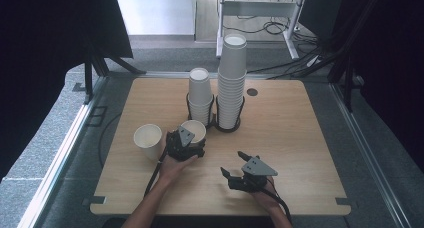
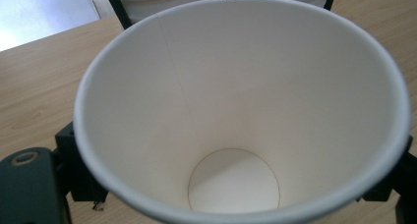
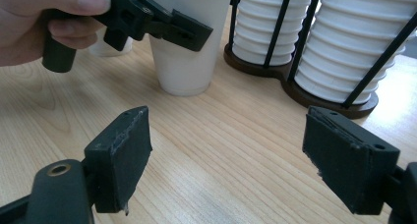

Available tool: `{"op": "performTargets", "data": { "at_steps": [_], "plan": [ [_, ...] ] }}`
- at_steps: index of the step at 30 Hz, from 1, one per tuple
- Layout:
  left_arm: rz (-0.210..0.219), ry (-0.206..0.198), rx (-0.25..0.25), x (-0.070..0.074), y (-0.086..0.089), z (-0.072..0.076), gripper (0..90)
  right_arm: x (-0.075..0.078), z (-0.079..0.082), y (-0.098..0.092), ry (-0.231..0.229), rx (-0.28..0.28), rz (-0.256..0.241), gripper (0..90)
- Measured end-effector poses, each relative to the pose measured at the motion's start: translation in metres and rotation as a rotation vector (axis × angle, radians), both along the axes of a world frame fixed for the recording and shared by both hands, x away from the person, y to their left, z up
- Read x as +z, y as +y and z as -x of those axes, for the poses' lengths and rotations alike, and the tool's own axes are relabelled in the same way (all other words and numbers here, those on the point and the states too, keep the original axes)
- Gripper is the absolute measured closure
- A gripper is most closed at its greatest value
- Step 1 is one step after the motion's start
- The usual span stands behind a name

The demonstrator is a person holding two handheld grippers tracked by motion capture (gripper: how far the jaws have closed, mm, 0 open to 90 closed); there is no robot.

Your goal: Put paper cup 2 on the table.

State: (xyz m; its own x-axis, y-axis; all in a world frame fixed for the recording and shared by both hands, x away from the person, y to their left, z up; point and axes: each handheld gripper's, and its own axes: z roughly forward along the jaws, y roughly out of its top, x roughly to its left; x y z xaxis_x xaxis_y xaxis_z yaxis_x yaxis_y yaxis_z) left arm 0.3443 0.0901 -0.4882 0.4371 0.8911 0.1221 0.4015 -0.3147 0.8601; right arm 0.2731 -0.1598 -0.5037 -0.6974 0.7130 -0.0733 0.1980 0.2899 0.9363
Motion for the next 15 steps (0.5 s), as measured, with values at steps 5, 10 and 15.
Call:
{"op": "performTargets", "data": {
  "at_steps": [5,10,15],
  "plan": [
    [0.006,0.000,0.013,-0.001,0.000,-0.003,10.7,0.002,0.003,0.000,-0.010,0.006,-0.005,18.8],
    [-0.013,-0.010,0.013,0.002,-0.002,0.001,2.6,0.002,0.003,0.000,-0.004,0.015,-0.017,18.9],
    [-0.020,-0.046,0.028,0.015,-0.002,0.011,0.0,0.003,0.006,0.002,-0.019,0.027,-0.010,18.9]
  ]
}}
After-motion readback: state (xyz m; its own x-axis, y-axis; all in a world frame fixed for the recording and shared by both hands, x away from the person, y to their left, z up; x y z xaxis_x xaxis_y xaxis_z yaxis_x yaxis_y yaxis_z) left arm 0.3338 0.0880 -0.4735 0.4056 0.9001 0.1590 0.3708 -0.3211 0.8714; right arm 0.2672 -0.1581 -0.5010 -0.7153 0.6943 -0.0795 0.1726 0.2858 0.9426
